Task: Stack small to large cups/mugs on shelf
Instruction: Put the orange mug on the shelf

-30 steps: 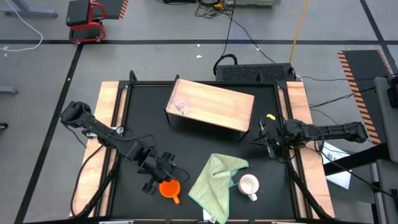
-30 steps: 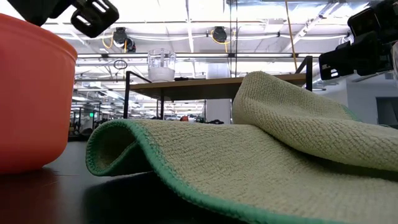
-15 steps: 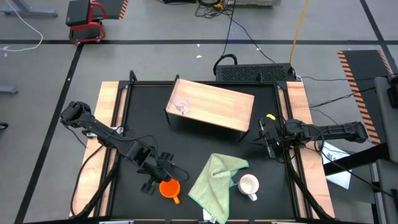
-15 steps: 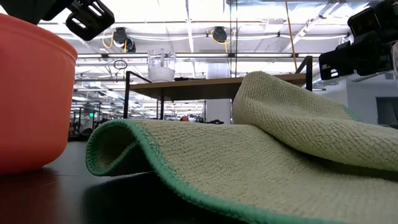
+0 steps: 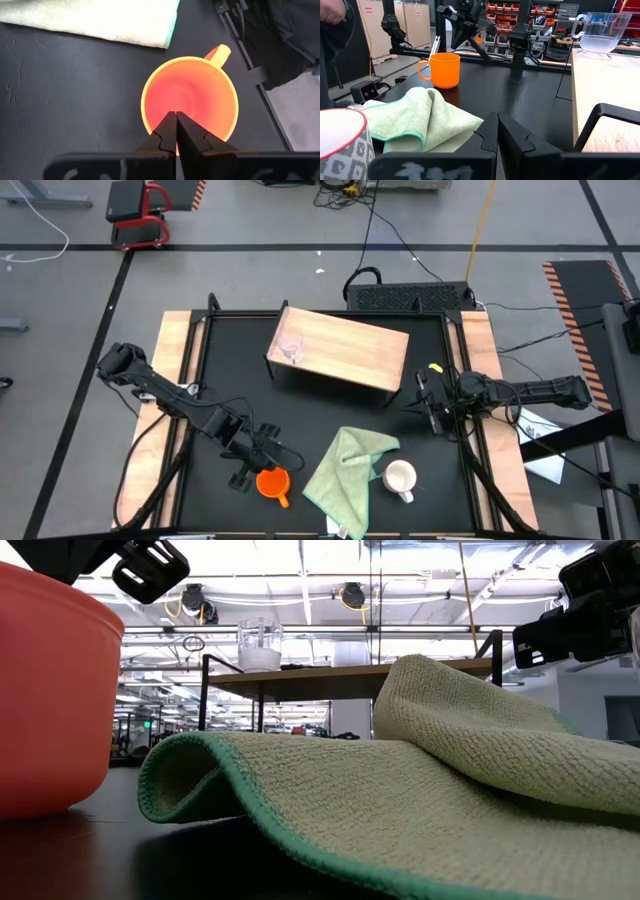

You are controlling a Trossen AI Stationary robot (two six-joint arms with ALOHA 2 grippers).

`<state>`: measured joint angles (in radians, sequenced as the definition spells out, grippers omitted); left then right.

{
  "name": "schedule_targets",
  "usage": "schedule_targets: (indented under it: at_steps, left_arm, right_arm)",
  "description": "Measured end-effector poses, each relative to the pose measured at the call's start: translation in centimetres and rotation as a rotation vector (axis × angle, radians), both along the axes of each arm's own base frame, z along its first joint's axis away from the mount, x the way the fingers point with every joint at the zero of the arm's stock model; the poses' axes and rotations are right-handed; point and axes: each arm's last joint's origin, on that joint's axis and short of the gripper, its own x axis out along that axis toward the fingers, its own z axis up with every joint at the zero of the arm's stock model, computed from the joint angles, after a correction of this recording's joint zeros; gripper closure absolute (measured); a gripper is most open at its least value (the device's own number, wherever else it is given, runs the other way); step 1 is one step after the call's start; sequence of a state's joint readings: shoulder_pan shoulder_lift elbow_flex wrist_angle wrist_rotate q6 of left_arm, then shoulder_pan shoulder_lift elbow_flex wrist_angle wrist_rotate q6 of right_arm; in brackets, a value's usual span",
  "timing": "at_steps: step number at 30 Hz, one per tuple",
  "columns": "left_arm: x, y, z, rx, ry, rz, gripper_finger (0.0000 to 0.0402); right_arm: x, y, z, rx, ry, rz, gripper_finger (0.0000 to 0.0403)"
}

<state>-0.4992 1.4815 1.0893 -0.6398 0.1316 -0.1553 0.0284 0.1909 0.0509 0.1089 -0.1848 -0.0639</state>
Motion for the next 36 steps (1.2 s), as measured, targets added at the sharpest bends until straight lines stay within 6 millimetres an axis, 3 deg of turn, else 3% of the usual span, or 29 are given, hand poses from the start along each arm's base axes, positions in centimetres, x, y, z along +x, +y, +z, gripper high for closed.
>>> schedule_targets:
  at_steps: [7, 20, 36]
  left_arm:
    - [-0.01, 0.01, -0.01, -0.001, 0.002, 0.004, 0.0395]
    - [-0.05, 0.03, -0.06, 0.003, 0.008, 0.005, 0.0344]
    - [-0.04, 0.05, -0.06, 0.002, 0.009, 0.012, 0.0314]
  right_arm:
    - [0.0, 0.0, 0.0, 0.0, 0.0, 0.0, 0.0403]
    - [0.0, 0.0, 0.0, 0.0, 0.0, 0.0, 0.0403]
    - [0.0, 0.0, 0.0, 0.0, 0.0, 0.0, 0.0403]
